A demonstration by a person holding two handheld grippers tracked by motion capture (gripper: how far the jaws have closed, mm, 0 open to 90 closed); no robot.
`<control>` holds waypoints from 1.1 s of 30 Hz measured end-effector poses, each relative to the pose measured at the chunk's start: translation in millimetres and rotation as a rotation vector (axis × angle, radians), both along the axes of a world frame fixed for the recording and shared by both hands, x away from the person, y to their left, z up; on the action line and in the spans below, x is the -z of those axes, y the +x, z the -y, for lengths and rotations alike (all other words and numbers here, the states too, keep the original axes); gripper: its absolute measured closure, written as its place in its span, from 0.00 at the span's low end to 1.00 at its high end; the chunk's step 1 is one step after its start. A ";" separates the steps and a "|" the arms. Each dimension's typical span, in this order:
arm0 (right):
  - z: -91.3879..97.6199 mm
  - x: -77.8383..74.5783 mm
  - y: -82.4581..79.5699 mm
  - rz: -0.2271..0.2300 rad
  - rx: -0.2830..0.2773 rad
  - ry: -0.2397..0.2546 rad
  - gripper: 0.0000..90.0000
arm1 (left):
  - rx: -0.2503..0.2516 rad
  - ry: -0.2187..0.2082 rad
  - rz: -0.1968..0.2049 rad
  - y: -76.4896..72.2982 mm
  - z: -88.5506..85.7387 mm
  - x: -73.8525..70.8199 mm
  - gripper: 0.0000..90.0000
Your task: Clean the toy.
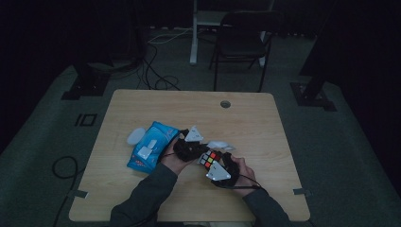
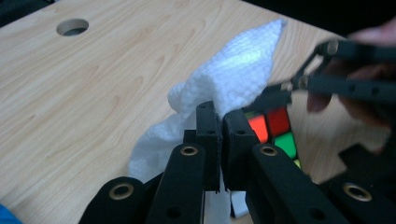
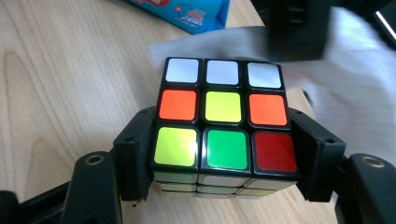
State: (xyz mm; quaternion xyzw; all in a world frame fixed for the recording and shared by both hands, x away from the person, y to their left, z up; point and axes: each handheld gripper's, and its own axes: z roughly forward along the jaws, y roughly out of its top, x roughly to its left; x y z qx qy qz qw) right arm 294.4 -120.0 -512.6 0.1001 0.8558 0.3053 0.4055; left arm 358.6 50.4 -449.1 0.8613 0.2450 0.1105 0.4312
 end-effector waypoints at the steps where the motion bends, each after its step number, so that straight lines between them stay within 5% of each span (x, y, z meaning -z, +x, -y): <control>1: -1.2 0.8 -0.4 0.003 -0.003 -0.003 0.38 | 0.004 -0.005 -0.002 1.1 0.8 -0.9 0.98; 12: -14.0 3.7 -8.1 0.042 -0.053 -0.040 0.38 | 0.035 -0.012 -0.025 6.7 16.0 -1.2 0.98; 33: -18.0 2.6 -17.3 0.078 -0.072 -0.052 0.38 | 0.016 -0.004 -0.075 15.7 15.5 9.4 0.98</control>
